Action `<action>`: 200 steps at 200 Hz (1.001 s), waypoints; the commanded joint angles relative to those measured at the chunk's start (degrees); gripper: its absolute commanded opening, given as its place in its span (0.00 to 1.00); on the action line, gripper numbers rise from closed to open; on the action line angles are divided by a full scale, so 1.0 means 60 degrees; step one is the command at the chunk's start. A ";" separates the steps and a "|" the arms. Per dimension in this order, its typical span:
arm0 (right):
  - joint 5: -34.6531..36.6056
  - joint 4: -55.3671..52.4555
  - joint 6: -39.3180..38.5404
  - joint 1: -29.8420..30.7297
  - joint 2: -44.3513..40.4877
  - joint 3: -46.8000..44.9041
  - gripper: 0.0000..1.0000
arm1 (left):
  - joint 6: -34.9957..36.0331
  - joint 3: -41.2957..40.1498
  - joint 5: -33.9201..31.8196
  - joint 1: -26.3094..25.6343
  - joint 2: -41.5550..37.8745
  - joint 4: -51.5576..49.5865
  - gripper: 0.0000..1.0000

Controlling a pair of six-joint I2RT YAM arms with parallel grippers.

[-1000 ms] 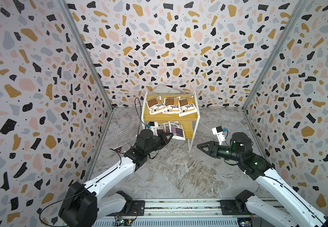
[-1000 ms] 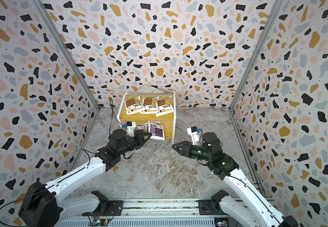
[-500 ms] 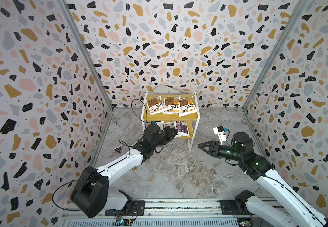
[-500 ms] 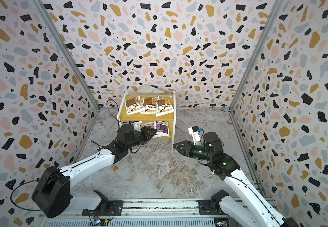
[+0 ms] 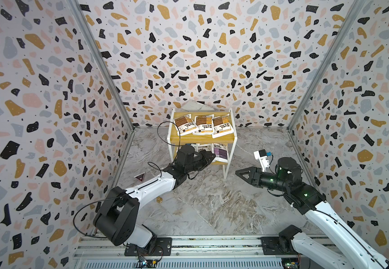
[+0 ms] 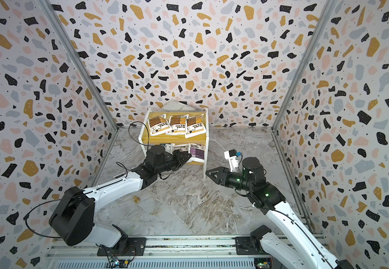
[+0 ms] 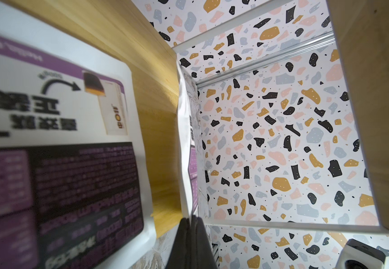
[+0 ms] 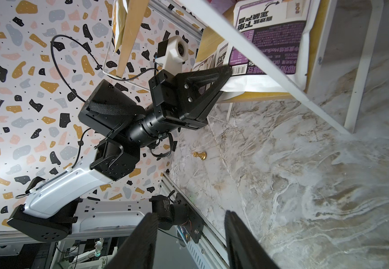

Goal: Place the bagged coffee beans on the shelf by color
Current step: Place the bagged coffee beans on the shelf, then reset both arms

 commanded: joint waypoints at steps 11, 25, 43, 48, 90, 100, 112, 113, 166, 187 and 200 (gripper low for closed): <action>0.0012 -0.0033 -0.0028 -0.0046 -0.0234 -0.0055 0.53 | 0.0199 0.0502 0.0417 -0.0062 -0.0044 -0.0477 0.27; 0.0022 -0.0001 0.0001 -0.0039 -0.0249 -0.0055 0.53 | 0.0494 0.0646 0.0338 -0.0061 -0.0245 -0.1181 0.42; 0.0034 0.0051 0.0052 -0.0046 -0.0254 -0.0085 0.53 | 0.1162 0.0872 0.0048 -0.0061 -0.0591 -0.2321 0.55; 0.0039 0.0076 0.0074 -0.0050 -0.0259 -0.0099 0.53 | 0.1311 0.0918 -0.0044 -0.0061 -0.0677 -0.2587 0.58; 0.0027 0.0353 0.0280 -0.0038 -0.0244 -0.0202 0.53 | 0.2311 0.1055 -0.0505 -0.0075 -0.1230 -0.3826 0.79; 0.0027 0.0363 0.0266 -0.0038 -0.0247 -0.0181 0.53 | 0.2480 0.1027 -0.0625 -0.0075 -0.1383 -0.3929 0.99; 0.0041 0.0319 0.0222 -0.0040 -0.0222 -0.0130 0.53 | 0.2954 0.1047 -0.0732 -0.0075 -0.1579 -0.4056 1.00; 0.0041 0.0312 0.0214 -0.0039 -0.0216 -0.0130 0.53 | 0.2960 0.1051 -0.0737 -0.0075 -0.1590 -0.4065 1.00; 0.0041 0.0110 -0.0230 -0.0049 0.0061 0.0256 0.53 | 0.3731 0.0981 -0.0888 -0.0075 -0.2793 -0.4814 1.00; 0.0070 0.0081 -0.0461 -0.0095 0.0251 0.0293 0.54 | 0.3927 0.0778 -0.0918 -0.0119 -0.3740 -0.5802 1.00; 0.0029 0.0259 -0.0432 -0.0175 0.0546 0.0281 0.54 | 0.4055 0.0465 -0.1027 -0.0123 -0.4514 -0.6321 1.00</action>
